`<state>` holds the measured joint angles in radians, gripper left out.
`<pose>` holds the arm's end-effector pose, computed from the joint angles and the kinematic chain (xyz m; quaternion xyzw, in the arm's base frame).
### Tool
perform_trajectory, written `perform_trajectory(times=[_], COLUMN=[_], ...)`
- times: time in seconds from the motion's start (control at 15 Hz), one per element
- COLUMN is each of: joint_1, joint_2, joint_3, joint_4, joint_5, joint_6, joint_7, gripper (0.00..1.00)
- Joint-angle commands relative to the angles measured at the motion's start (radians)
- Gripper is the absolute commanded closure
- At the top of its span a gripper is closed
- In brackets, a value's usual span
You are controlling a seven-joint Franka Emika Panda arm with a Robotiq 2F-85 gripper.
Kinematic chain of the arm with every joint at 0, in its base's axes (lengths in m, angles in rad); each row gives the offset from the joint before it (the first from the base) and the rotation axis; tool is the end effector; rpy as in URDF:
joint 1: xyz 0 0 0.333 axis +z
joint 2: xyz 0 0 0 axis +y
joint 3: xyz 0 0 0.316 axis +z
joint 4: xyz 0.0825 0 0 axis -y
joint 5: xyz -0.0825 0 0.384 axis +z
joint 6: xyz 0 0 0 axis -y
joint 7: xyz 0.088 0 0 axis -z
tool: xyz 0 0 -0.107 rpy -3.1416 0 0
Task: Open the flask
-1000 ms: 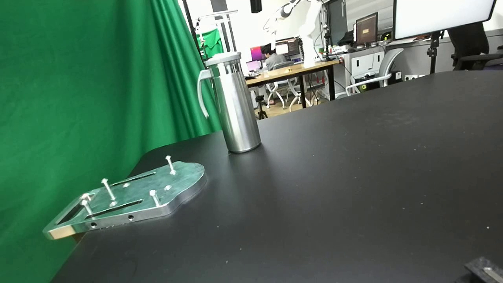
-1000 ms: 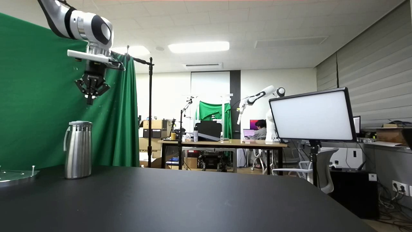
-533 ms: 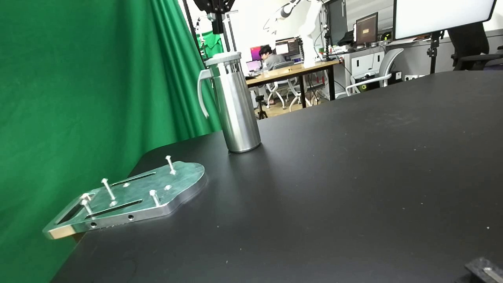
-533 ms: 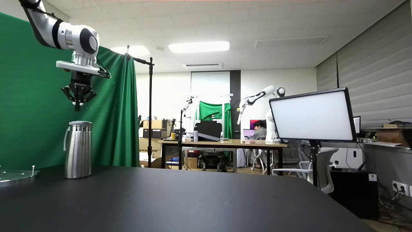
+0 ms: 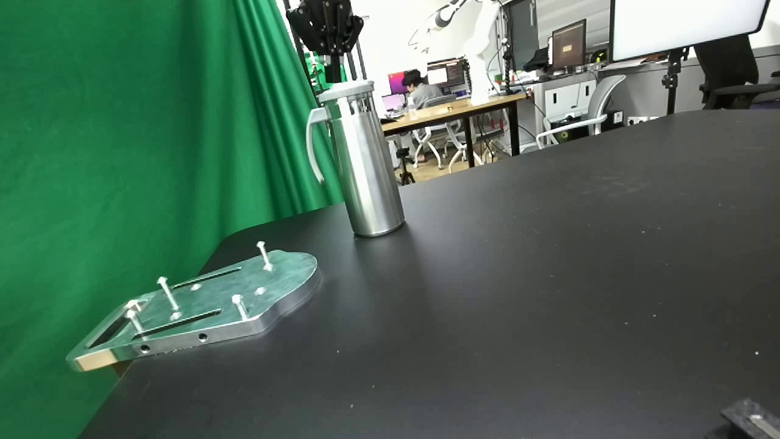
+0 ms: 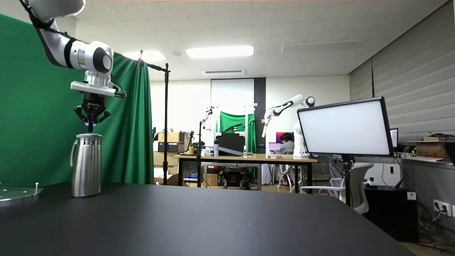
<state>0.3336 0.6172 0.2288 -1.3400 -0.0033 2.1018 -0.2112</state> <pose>0.6445 0.3612 0.3901 -0.9305 -0.3521 -0.0675 0.0754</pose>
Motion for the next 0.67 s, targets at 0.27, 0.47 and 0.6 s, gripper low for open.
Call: perform_trajectory(times=[0.27,0.47,0.6], joint_1=[0.004,0.006,0.012], joint_2=[0.082,0.108,0.129], joint_3=[0.005,-0.001,-0.007], joint_4=[0.107,0.144,0.177], joint_5=[-0.006,-0.007,-0.013], joint_6=[-0.018,-0.064,-0.125], joint_7=[-0.007,0.002,0.012], gripper=[1.00,1.00,1.00])
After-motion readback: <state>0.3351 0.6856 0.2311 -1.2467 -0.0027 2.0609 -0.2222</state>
